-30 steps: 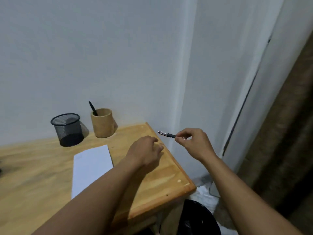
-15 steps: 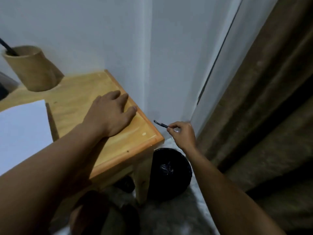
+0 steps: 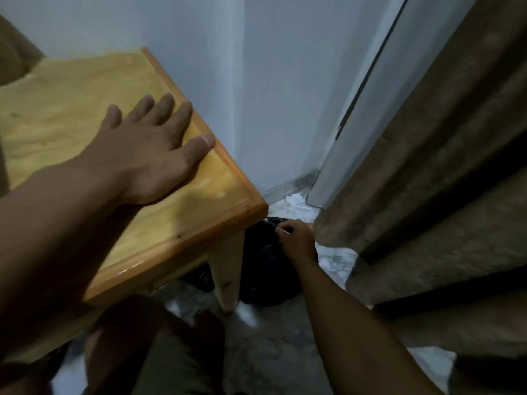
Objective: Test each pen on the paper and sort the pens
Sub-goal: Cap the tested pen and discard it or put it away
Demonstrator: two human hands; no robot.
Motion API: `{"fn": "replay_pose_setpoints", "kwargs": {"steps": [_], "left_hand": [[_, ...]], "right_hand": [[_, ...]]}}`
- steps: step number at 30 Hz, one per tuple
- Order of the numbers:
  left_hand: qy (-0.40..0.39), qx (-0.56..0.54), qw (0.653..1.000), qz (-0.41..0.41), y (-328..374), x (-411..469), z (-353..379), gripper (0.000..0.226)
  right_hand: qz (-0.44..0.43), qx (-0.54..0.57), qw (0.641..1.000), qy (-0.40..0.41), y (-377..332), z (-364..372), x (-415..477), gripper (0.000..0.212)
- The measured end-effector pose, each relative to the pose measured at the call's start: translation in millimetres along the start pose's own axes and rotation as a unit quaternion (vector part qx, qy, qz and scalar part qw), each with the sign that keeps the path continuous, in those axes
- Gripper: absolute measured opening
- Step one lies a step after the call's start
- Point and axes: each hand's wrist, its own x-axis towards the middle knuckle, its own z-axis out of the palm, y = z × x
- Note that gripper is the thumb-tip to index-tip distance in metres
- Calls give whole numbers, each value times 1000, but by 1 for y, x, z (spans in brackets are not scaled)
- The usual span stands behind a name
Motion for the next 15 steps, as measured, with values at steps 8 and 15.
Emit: {"fn": "replay_pose_setpoints", "kwargs": {"steps": [8, 15], "left_hand": [[36, 23, 999, 9, -6, 4, 7, 92], [32, 11, 999, 1, -3, 0, 5, 92]], "right_hand": [[30, -36, 999, 7, 13, 11, -5, 19], [23, -55, 998, 22, 8, 6, 2, 37]]}}
